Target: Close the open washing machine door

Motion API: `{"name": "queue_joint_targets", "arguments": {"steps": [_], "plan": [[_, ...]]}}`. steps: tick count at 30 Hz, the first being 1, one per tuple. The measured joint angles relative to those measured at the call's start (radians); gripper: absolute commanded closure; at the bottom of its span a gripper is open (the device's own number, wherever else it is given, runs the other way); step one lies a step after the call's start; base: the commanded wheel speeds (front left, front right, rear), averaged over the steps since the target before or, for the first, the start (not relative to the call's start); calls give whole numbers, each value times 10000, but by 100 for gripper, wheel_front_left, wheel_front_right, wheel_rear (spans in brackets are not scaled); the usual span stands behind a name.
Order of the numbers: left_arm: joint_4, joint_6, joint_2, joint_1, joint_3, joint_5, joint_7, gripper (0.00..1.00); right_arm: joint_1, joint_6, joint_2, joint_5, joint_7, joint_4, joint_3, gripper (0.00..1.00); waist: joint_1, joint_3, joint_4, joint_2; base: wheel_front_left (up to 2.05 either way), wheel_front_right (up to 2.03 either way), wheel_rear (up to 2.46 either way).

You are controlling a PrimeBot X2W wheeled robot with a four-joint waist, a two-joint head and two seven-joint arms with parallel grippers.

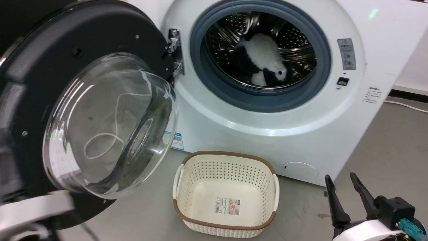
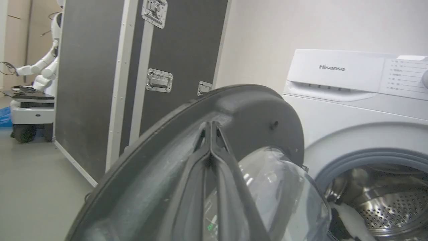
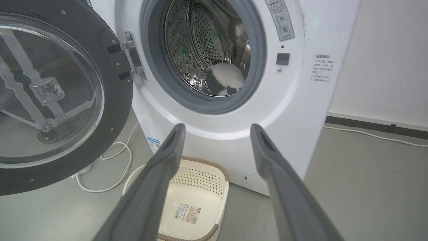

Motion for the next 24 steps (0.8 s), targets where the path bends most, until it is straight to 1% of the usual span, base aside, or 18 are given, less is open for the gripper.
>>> {"name": "queue_joint_targets", "arguments": {"steps": [5, 8, 9, 12, 15, 19, 24], "plan": [[-282, 368, 2, -32, 1850, -347, -111, 100, 39, -2, 0, 157, -88, 59, -65, 0, 0, 5, 288, 0, 0, 0, 0], [69, 318, 23, -42, 2594, -654, -190, 100, 160, -2, 0, 199, -171, 98, -113, 0, 0, 12, 495, 0, 0, 0, 0], [263, 201, 8, -45, 2755, -694, -215, 100, 184, -2, 0, 213, -176, 98, -130, 0, 0, 27, 576, 0, 0, 0, 0], [1352, -127, 165, -66, 2838, -798, -259, 100, 199, -2, 0, 224, -265, 82, -180, 0, 0, 142, 801, 0, 0, 0, 0], [2573, -430, 779, -312, 2734, -917, -86, 100, 183, -2, 2, 167, -291, 19, -265, 0, 0, 372, 966, -1, 0, 0, 0], [3726, -660, 1682, -922, 2637, -955, 163, 100, 41, -2, 0, -6, -226, -203, -399, 0, 1, 785, 1110, 0, 0, 0, 0], [4778, -1108, 2456, -1445, 2385, -1045, 380, 100, -107, -2, 0, -119, -111, -453, -571, 0, 1, 1230, 1253, 0, 0, 0, 0]]}}
